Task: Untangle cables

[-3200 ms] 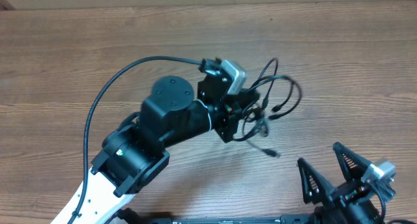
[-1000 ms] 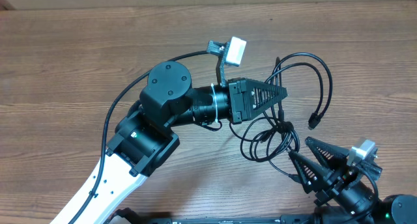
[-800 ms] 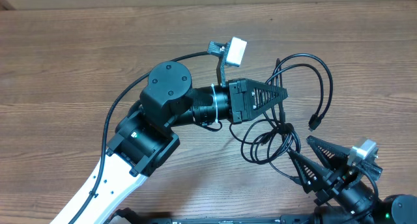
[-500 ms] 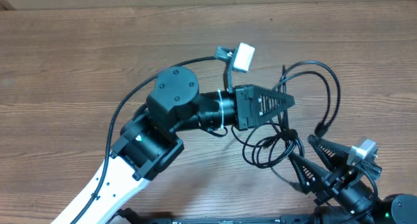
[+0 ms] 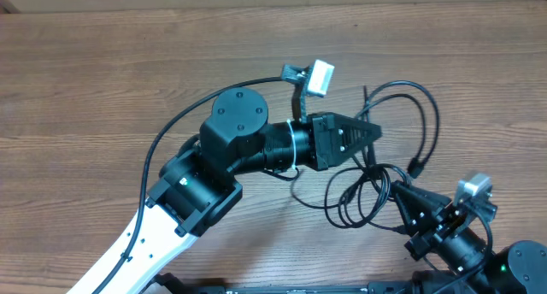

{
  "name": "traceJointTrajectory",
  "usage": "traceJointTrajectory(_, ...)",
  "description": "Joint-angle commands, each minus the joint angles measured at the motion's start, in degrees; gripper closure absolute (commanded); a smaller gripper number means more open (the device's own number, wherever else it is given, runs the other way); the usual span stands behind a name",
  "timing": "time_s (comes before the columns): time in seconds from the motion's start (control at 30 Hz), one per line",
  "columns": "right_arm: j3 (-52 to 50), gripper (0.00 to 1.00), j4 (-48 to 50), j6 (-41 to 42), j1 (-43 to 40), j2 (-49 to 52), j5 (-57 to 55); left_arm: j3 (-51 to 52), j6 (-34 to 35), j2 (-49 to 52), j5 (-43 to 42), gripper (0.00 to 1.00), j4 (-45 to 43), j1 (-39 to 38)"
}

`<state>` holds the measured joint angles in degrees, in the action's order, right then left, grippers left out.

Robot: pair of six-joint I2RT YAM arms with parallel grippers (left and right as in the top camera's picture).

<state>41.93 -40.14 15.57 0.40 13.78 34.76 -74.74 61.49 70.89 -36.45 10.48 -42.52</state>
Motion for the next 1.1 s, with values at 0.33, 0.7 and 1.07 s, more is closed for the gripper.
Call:
traceJointTrajectory(0.33,0.8,0.96,-10.9,25.7,-0.1,0.2,-28.6,-1.3,-2.8,-0.1,3.4,0.96,6.1,4.7)
traceJointTrajectory(0.7,0.8,0.96,-18.7,37.4,-0.1,0.2,-35.4,-1.3,-3.9,-0.2,2.4,0.96,6.2,5.8)
traceJointTrajectory(1.07,0.8,0.97,-20.2,46.2,-0.1,0.2,-35.8,-1.3,-26.4,-0.1,-17.6,0.96,7.5,12.4)
